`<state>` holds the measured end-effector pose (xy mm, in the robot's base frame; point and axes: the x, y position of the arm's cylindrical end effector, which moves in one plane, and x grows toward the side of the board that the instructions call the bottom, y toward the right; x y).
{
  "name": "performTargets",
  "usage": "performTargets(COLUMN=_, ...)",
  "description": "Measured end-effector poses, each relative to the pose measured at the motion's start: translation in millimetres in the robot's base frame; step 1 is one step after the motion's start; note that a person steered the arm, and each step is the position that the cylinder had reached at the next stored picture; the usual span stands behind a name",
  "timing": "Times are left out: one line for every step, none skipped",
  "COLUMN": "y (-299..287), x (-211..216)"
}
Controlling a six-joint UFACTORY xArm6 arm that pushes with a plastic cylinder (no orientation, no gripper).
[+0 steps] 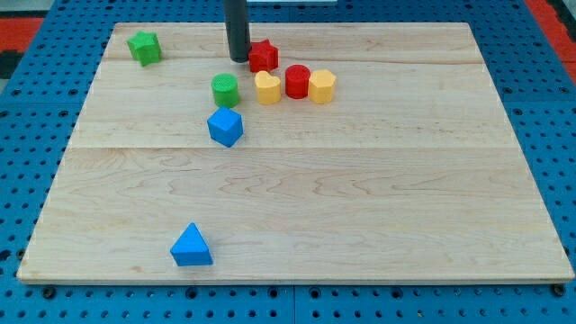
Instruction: Push the red circle and yellow hexagon to the center of the board
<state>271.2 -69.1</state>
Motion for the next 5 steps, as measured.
performTargets(y=19, x=32)
performTargets(y=1, x=56)
performTargets(y=-6, x=87)
performTargets(y=-2, x=101)
performTargets(y=-1, x=92)
